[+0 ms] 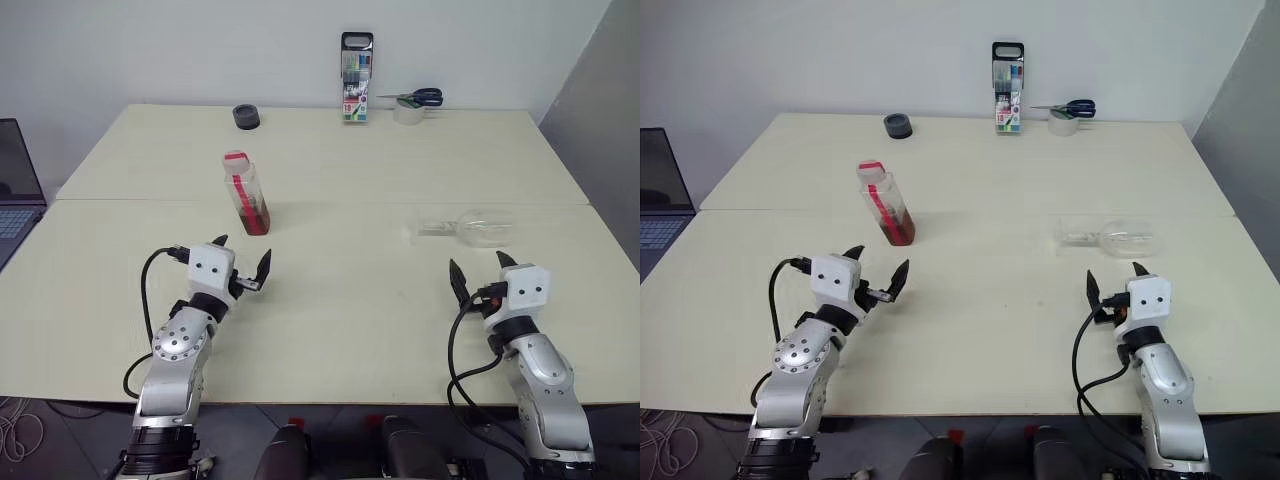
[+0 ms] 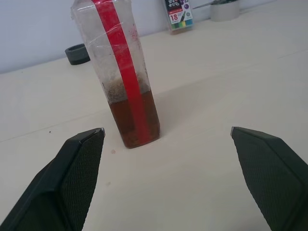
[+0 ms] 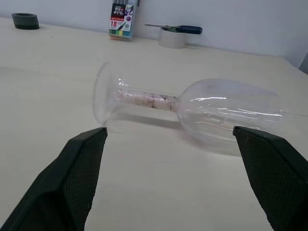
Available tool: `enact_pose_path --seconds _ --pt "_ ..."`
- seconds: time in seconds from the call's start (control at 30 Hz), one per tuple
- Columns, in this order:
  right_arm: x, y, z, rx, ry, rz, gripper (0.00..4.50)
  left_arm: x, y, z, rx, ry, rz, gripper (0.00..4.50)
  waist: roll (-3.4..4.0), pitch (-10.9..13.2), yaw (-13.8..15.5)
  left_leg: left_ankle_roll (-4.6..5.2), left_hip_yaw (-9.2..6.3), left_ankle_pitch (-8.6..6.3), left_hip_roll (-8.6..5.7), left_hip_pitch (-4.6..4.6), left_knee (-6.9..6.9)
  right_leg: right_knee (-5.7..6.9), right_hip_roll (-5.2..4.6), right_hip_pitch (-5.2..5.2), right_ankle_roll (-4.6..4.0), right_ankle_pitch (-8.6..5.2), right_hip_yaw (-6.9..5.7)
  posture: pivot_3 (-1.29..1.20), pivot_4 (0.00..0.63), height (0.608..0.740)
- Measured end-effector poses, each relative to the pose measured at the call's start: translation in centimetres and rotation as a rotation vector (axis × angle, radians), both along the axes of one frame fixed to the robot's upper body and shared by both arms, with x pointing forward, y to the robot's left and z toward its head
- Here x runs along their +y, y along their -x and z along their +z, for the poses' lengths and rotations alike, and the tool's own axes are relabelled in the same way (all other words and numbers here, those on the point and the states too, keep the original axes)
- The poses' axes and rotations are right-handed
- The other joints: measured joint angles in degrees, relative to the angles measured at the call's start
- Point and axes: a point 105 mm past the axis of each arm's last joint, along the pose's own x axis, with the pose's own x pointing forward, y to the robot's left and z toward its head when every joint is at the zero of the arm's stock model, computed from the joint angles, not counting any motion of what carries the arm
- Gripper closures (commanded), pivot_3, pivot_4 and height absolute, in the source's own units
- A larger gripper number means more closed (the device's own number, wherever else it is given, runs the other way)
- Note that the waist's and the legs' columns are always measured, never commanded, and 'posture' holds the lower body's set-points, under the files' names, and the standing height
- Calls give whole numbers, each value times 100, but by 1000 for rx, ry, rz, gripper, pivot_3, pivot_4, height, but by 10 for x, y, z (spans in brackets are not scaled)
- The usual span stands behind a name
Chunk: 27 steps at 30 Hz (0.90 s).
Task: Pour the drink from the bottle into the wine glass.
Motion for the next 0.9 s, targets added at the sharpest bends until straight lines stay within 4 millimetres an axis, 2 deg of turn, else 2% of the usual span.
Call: enact_pose_path --seconds 0.3,0.53,0.7,0.8,0.9 --pt "0 0 0 -3 4 6 0 1 -3 6 -34 -13 7 9 0 0 0 0 0 0 0 0 0 0 0 0 0 0 0 0 150 740" --pt "8 -1 7 -20 62 97 0 0 -5 9 -50 -14 3 9 0 0 -2 0 1 0 0 1 0 0 0 0 0 0 0 0 150 740" --pt "38 -4 27 -21 55 306 0 -1 -13 12 -42 -3 24 9 2 2 -4 0 -1 0 0 -1 2 0 1 0 0 0 0 0 150 740" --pt "74 4 60 -32 49 555 0 -8 -22 20 -49 41 42 9 1 3 -2 1 -10 0 -1 -2 9 0 1 6 1 1 -9 0 150 740" --pt "89 13 77 -18 73 689 0 -8 -29 23 -40 64 80 9 0 3 3 1 -14 0 -1 -2 7 -10 0 14 1 1 -14 0 150 740"
